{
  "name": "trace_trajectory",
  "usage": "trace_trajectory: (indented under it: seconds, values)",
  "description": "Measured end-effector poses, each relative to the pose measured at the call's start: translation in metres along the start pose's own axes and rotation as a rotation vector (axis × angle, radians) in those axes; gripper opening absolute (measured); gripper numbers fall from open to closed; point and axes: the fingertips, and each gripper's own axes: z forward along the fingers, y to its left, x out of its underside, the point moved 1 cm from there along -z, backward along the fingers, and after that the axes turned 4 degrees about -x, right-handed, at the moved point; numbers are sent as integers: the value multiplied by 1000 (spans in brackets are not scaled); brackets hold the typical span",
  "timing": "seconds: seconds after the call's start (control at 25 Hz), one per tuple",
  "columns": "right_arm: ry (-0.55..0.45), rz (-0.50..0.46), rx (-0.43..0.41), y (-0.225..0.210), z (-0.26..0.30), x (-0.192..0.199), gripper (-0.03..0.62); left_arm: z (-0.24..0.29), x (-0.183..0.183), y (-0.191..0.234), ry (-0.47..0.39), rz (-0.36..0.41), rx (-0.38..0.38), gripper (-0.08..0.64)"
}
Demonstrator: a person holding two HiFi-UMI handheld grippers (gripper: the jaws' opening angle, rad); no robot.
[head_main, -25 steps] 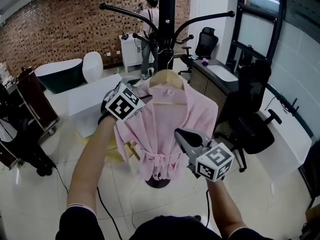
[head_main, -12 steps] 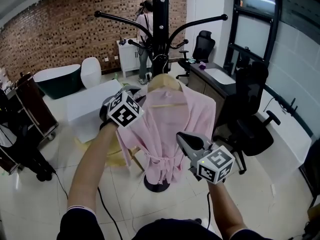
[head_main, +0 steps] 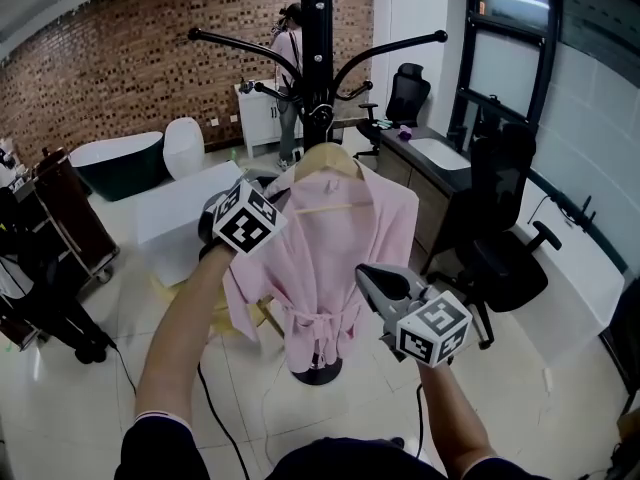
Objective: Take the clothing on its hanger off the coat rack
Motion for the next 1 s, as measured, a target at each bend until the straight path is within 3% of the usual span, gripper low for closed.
trace_trajectory:
  seconds: [0.48, 1.0]
  values:
    - [-17, 10, -3, -2, -14, -3, 2, -12, -39, -6, -26, 76, -22, 83]
    - [-25, 31, 62, -23, -63, 1, 2, 4, -89, -70, -100, 79, 34, 83]
